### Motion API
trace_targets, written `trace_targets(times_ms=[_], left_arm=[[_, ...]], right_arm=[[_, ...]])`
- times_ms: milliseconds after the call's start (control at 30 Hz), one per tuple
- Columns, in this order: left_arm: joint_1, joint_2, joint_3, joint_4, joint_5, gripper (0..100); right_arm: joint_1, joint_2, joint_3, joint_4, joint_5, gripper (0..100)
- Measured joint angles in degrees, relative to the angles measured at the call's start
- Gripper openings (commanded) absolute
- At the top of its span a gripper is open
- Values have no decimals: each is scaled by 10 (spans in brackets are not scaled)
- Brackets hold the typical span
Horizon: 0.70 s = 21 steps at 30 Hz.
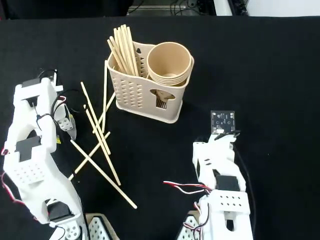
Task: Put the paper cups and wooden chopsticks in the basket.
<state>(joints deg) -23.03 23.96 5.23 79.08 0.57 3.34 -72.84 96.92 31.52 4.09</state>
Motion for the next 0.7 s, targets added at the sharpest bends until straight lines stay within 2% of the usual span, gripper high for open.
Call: trace_targets(times_ms=[133, 267, 500, 700], left_arm=[[0, -5, 22, -24, 23, 148], [1, -6, 24, -25, 49, 23], [13, -11, 20, -32, 69, 30], [28, -67, 19, -26, 85, 30]], right_arm=[[0, 0, 0, 0, 0, 41], [0, 0, 0, 0, 0, 41], [0, 0, 0, 0, 0, 41], [0, 0, 0, 0, 0, 41]])
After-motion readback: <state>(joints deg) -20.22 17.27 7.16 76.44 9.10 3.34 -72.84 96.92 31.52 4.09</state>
